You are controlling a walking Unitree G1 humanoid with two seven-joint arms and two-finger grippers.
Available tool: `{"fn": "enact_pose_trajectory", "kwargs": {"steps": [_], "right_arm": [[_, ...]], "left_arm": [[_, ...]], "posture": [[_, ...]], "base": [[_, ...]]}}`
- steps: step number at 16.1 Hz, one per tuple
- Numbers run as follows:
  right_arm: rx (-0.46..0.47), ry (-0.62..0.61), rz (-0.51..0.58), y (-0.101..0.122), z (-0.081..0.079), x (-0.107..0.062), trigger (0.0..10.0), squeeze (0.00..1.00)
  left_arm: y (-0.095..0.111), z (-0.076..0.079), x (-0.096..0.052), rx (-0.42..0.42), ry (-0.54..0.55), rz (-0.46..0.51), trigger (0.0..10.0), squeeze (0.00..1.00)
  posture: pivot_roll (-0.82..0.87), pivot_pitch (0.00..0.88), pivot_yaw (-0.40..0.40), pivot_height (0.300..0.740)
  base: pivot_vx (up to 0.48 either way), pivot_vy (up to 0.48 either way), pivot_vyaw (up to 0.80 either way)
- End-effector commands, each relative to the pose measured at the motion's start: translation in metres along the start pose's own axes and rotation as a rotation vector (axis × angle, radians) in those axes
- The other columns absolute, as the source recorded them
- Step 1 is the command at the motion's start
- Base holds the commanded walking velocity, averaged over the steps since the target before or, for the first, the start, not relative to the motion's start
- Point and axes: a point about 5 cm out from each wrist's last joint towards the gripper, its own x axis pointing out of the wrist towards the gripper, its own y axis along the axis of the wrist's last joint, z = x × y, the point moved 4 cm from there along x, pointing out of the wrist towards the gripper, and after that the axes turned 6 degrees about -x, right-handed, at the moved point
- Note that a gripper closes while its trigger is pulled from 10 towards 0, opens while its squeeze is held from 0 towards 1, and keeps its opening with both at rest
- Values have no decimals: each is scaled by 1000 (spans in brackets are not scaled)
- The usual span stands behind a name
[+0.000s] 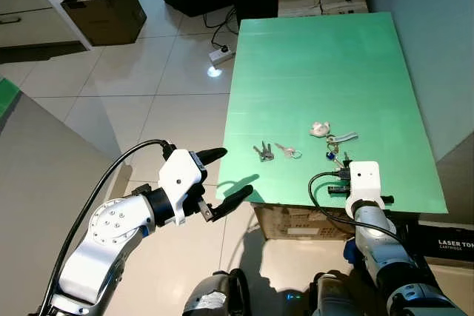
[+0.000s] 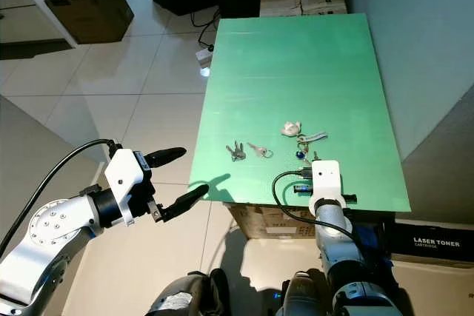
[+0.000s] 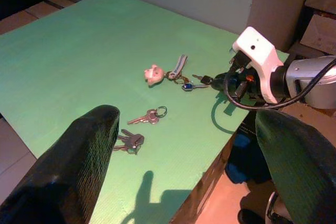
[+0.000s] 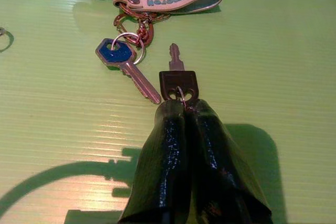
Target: Hang keys on a hook
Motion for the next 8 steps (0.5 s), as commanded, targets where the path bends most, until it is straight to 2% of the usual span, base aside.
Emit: {"fn": "enact_pose_trajectory", "kwargs": {"steps": [1, 4, 7, 8], "right_arm": [[23, 13, -6, -3, -4, -2, 0, 0], [60, 1, 32, 4, -2, -2, 0, 0], [91, -10, 114, 18, -2, -10, 0, 0], [91, -17, 157, 26, -1, -16, 0, 0]], "left_arm": [[-5, -4, -4, -2, 19, -23, 10000, 0], [-7, -7, -3, -5, 43, -16, 10000, 0], [-5, -19, -4, -21, 113, 10, 10000, 0], [-5, -30, -5, -28, 181, 18, 10000, 0]], "posture": [[54, 191, 204, 740], [38, 181, 192, 740], [13, 173, 180, 740], [2, 170, 175, 740]], "base": [[0, 0, 0], [0, 0, 0], [0, 0, 0], [0, 0, 0]]}}
